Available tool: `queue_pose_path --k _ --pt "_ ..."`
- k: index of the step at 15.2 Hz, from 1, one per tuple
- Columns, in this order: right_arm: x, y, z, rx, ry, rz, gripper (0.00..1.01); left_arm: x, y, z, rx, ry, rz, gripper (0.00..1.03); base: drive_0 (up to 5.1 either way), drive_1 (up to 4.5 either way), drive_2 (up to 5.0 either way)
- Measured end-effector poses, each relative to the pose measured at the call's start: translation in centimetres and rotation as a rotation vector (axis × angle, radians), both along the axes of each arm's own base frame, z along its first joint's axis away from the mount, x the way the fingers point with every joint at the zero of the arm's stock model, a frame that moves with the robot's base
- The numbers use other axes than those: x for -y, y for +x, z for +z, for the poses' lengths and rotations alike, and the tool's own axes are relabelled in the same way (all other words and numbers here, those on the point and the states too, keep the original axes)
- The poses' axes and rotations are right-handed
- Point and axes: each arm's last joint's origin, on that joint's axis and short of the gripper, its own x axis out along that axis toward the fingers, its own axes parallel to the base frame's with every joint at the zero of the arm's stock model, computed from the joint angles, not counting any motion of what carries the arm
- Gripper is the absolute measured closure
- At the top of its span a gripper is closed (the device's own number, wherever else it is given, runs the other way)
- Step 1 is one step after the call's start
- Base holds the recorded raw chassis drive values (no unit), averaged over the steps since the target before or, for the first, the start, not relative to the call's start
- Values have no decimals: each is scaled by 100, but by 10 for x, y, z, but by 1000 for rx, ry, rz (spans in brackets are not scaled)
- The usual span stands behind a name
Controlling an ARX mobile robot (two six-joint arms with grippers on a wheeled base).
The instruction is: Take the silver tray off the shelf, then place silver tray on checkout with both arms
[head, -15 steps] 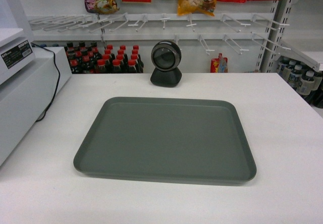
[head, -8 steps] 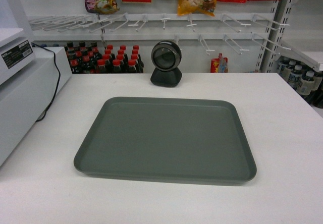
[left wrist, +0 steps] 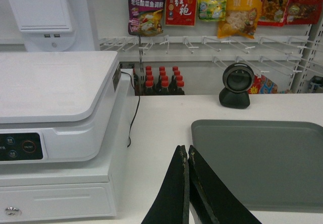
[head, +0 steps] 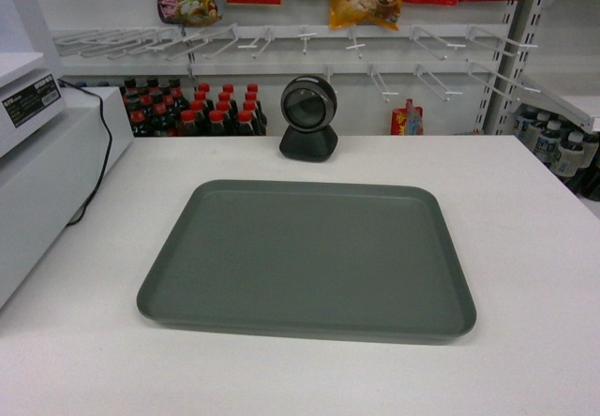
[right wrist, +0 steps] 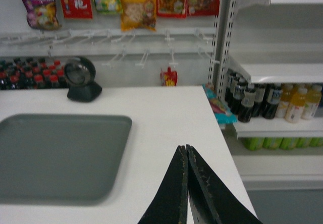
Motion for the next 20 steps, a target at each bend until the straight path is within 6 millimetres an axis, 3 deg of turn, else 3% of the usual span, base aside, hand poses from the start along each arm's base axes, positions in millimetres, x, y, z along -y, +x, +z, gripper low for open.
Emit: queue_pose_path --k 2,3,16,17,20 --pt "0 -10 0 18 0 3 99 0 -8 -7 -56 0 -5 102 0 0 0" --pt "0 -10 -2 6 0 2 99 0 -11 -3 -5 0 -1 102 0 0 0" --pt "0 -10 -2 0 0 2 99 0 -11 -4 -14 0 2 102 0 0 0" --pt "0 -10 -2 0 0 2 95 0 -11 -4 -14 0 2 99 0 0 0" --pt "0 -10 -2 0 0 2 60 0 -11 -4 -14 0 2 65 0 0 0"
